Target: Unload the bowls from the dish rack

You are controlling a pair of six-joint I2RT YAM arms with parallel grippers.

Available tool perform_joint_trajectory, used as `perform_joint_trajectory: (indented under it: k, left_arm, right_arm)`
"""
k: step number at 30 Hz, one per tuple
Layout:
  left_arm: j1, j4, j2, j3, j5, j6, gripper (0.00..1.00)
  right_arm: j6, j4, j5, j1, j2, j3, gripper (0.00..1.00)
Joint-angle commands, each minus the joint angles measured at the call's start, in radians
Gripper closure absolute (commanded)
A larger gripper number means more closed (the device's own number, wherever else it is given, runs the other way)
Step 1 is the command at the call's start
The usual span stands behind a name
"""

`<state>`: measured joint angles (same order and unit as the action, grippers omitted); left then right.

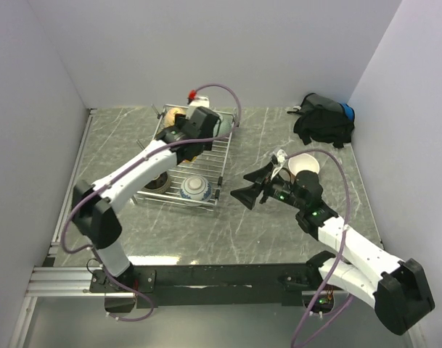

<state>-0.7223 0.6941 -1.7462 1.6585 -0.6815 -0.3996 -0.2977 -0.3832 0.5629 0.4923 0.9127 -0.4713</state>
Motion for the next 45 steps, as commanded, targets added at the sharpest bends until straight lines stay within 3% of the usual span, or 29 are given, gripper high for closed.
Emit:
perform_joint_trajectory:
  k: [1,12,24,27,31,32,34,35,37,39,40,42,43,45]
  left_arm:
    - [0.032,-0.122,0.135,-0.054,0.163,-0.097,0.60]
    - [0.049,-0.252,0.306,-0.175,0.364,-0.251,0.58]
    - [0.050,-0.381,0.413,-0.293,0.468,-0.347,0.59]
    - [0.050,-0.406,0.433,-0.319,0.487,-0.363,0.59]
    - [0.050,-0.435,0.448,-0.353,0.505,-0.386,0.60]
    - [0.050,-0.445,0.451,-0.361,0.513,-0.389,0.60]
    - [0.050,-0.468,0.462,-0.382,0.522,-0.400,0.60]
    - [0.050,-0.470,0.464,-0.387,0.527,-0.398,0.60]
    - [0.050,-0.470,0.465,-0.391,0.530,-0.398,0.58]
    - [0.050,-0.467,0.468,-0.398,0.530,-0.395,0.51]
    - [0.050,-0.467,0.474,-0.405,0.530,-0.393,0.35]
    - [0.050,-0.475,0.490,-0.419,0.524,-0.387,0.20]
    - [0.050,-0.473,0.511,-0.430,0.513,-0.374,0.05]
    - [0.050,-0.466,0.539,-0.439,0.496,-0.351,0.01]
  right_arm:
    - [-0.012,-0.262,0.106,0.015,0.070,-0.056,0.00]
    - [0.029,-0.427,0.118,0.069,0.293,-0.226,0.00]
    - [0.065,-0.379,0.137,0.077,0.523,-0.417,0.05]
    - [0.066,-0.372,0.144,0.077,0.546,-0.428,0.11]
    - [0.080,-0.340,0.163,0.084,0.568,-0.444,0.32]
    - [0.086,-0.321,0.164,0.089,0.571,-0.457,0.46]
    - [0.111,-0.286,0.161,0.091,0.569,-0.460,0.62]
    - [0.115,-0.283,0.160,0.092,0.565,-0.455,0.78]
    - [0.130,-0.252,0.155,0.094,0.546,-0.451,0.99]
    - [0.152,-0.224,0.149,0.092,0.516,-0.441,1.00]
    - [0.164,-0.195,0.141,0.091,0.505,-0.435,1.00]
    - [0.196,-0.155,0.114,0.094,0.464,-0.417,1.00]
    - [0.212,-0.094,0.097,0.092,0.447,-0.412,1.00]
    - [0.259,-0.012,0.020,0.092,0.399,-0.406,1.00]
